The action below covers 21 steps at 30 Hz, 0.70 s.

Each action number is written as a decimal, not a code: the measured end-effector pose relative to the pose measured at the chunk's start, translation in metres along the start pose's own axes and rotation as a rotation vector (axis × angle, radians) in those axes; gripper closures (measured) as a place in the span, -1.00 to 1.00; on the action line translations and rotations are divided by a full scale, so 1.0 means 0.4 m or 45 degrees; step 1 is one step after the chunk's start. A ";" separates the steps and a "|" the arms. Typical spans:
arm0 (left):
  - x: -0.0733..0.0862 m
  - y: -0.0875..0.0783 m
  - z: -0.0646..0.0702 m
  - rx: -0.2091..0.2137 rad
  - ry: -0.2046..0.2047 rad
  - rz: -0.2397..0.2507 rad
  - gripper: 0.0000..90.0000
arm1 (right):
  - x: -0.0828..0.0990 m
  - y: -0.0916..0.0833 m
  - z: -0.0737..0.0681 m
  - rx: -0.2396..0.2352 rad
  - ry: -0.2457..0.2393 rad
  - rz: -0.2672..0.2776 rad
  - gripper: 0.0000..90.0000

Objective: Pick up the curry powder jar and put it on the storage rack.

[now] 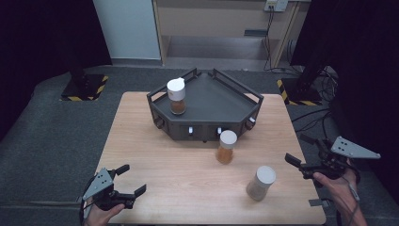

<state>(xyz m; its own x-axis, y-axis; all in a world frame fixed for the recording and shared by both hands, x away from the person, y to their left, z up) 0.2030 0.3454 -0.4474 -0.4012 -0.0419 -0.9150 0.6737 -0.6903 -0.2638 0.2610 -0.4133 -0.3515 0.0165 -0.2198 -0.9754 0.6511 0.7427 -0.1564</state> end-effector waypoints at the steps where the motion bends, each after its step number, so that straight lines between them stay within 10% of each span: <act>1: 0.000 -0.001 0.000 -0.001 0.003 -0.001 -0.98 | -0.002 0.009 0.002 -0.003 -0.005 -0.002 -0.97; 21: 0.001 0.000 0.000 -0.001 -0.003 -0.004 -0.98 | -0.024 0.116 0.046 -0.096 -0.062 -0.050 -0.97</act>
<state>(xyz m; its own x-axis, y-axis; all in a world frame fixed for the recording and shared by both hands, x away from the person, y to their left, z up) 0.2029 0.3455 -0.4476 -0.4048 -0.0409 -0.9135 0.6728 -0.6899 -0.2672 0.3048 -0.3884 -0.3463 0.0301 -0.2792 -0.9598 0.5929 0.7780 -0.2077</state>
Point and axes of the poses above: each handheld gripper's, and its own axes: y roughly forward along the jaws, x roughly out of its underside, z roughly to its right, the point moved 4 cm from there along y, roughly forward along the jaws, and after that the axes turned 13 degrees about -y, right-handed, at the moved point
